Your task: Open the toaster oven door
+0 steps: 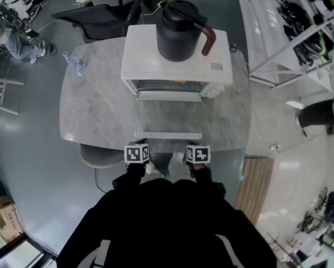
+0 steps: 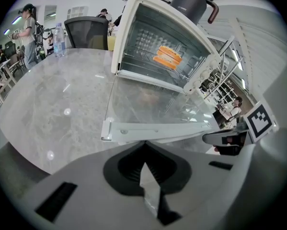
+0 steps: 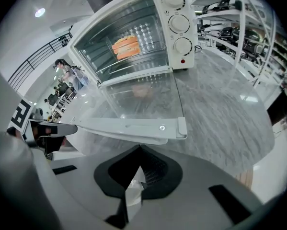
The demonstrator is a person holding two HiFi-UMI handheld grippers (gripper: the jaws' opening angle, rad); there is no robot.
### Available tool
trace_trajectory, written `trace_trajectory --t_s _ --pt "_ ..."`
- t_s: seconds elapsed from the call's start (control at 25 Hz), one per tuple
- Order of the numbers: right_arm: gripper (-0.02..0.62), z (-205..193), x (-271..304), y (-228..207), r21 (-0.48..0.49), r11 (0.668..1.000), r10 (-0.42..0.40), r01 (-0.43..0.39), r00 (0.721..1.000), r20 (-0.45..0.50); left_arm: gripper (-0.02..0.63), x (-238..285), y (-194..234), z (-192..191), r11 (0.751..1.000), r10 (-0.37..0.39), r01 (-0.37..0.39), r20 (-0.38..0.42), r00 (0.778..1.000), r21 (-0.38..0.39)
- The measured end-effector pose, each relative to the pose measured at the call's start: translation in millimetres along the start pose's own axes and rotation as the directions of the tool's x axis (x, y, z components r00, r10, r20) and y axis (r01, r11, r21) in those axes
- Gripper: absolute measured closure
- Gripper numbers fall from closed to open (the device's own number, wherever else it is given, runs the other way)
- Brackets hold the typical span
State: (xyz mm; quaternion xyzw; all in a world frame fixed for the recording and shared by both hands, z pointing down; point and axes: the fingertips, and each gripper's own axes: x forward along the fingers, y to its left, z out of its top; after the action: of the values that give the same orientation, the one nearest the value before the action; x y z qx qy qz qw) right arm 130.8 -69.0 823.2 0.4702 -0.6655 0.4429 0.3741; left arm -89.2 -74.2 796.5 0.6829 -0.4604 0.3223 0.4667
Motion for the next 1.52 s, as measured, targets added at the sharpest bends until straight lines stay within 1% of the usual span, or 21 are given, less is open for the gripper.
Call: trace_trajectory --t_s 0.2,0.36,0.52,0.68,0.84,1.04,1.16,1.24,1.32,1.52 --pt "0.592 7 -20 5 -0.01 1.0 -0.007 0.008 0.999 0.053 0.603 -18 -8 7 1.0 -0.01 0.009 0.045 0.999 0.008" --pt "0.592 25 -44 10 -0.012 1.0 -0.01 0.011 0.992 0.125 0.603 -35 -16 24 1.0 -0.026 0.024 0.105 0.994 0.019" --pt "0.592 51 -68 20 -0.018 1.0 0.017 -0.014 0.974 0.226 0.603 -58 -30 52 0.998 -0.051 0.043 0.188 0.981 0.047" --pt "0.592 74 -91 31 -0.028 0.999 0.027 -0.02 0.949 0.315 0.603 -78 -38 74 0.996 -0.068 0.048 0.269 0.961 0.08" --pt "0.593 98 -117 43 -0.044 0.999 0.046 -0.031 0.912 0.409 0.603 -101 -47 97 0.992 -0.089 0.052 0.343 0.935 0.117" --pt "0.592 119 -144 54 -0.069 0.997 0.071 -0.042 0.859 0.507 0.603 -124 -57 116 0.989 -0.125 0.08 0.418 0.9 0.124" --pt "0.593 129 -161 59 -0.073 0.996 0.083 -0.05 0.821 0.565 0.603 -139 -65 128 0.986 -0.153 0.102 0.468 0.87 0.134" --pt "0.594 137 -174 65 -0.085 0.995 0.098 -0.059 0.793 0.601 0.603 -150 -72 137 0.983 -0.169 0.106 0.502 0.848 0.151" --pt "0.594 142 -185 71 -0.097 0.993 0.11 -0.063 0.772 0.626 0.603 -162 -78 142 0.979 -0.185 0.107 0.532 0.826 0.173" --pt "0.594 153 -209 81 -0.118 0.991 0.13 -0.067 0.722 0.679 0.603 -188 -94 156 0.967 -0.213 0.079 0.596 0.774 0.242"
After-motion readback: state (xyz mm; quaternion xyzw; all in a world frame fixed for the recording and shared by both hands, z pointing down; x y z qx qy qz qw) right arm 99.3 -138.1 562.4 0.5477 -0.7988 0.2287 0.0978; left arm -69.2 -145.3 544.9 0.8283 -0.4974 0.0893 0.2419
